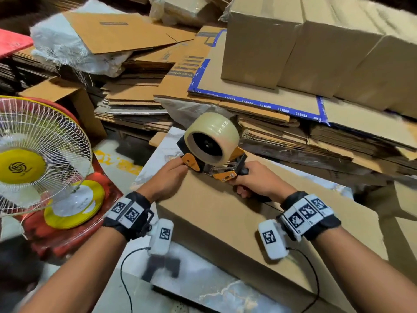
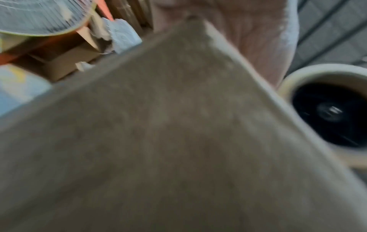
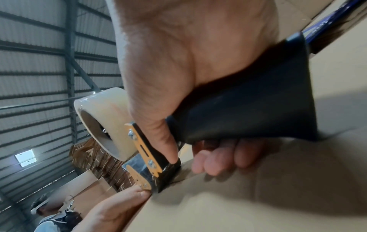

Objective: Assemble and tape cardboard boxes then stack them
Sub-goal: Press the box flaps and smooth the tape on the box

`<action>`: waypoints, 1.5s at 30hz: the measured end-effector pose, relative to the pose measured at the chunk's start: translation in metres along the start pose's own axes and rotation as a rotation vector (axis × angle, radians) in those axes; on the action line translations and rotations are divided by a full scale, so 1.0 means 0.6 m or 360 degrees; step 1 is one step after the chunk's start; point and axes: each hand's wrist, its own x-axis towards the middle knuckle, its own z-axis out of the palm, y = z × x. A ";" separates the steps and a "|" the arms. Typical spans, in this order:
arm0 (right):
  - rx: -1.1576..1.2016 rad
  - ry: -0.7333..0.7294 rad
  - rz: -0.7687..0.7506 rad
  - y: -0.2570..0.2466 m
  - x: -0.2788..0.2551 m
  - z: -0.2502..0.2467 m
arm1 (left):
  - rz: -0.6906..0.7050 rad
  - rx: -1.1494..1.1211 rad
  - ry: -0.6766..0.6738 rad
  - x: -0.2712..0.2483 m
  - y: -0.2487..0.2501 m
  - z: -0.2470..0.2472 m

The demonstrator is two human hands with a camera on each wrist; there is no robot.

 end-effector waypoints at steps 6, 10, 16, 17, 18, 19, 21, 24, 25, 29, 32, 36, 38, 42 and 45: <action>-0.0373 0.0138 -0.0025 -0.007 -0.001 0.007 | -0.0054 0.0054 -0.0038 -0.002 -0.005 -0.004; -0.0417 0.0113 0.0040 0.003 -0.022 -0.011 | -0.0097 -0.0039 -0.0125 -0.002 -0.014 -0.004; -0.0456 0.0130 0.0143 0.039 -0.062 -0.041 | -0.0067 0.0248 -0.0141 -0.005 -0.002 0.002; -0.0460 0.0141 0.0134 0.039 -0.062 -0.040 | -0.0053 0.0447 -0.0105 -0.009 0.002 0.003; -0.0462 0.0152 0.0126 0.037 -0.061 -0.038 | -0.0020 0.0651 -0.0066 -0.012 0.004 0.003; -0.0460 0.0158 0.0122 0.036 -0.059 -0.038 | 0.0085 0.0837 -0.0057 -0.013 0.006 0.003; -0.0455 0.0162 0.0121 0.034 -0.058 -0.038 | 0.0408 0.1157 -0.0158 -0.013 0.014 0.002; -0.0453 0.0157 0.0151 0.036 -0.058 -0.038 | 0.0617 0.1521 -0.0370 -0.001 0.018 0.003; -0.0457 0.0157 0.0159 0.035 -0.057 -0.037 | 0.0621 0.1589 -0.0404 0.003 0.018 0.003; -0.0444 0.0164 0.0153 0.032 -0.057 -0.040 | 0.0721 0.1729 -0.0390 0.004 0.025 0.004; -0.0482 0.0160 0.0093 0.027 -0.063 -0.039 | 0.0827 0.1759 -0.0386 -0.002 0.035 0.008; -0.0470 0.0170 0.0096 0.020 -0.066 -0.038 | 0.0891 0.1594 -0.0381 -0.003 0.042 0.010; -0.0469 0.0145 0.0087 0.022 -0.066 -0.038 | 0.0892 0.1668 -0.0389 0.003 0.037 0.008; -0.0454 0.0135 0.0146 0.049 -0.084 -0.053 | 0.0765 0.1743 -0.0481 0.015 0.022 0.008; -0.0461 0.0159 0.0221 0.065 -0.100 -0.065 | 0.0638 0.1782 -0.0519 0.011 0.026 0.012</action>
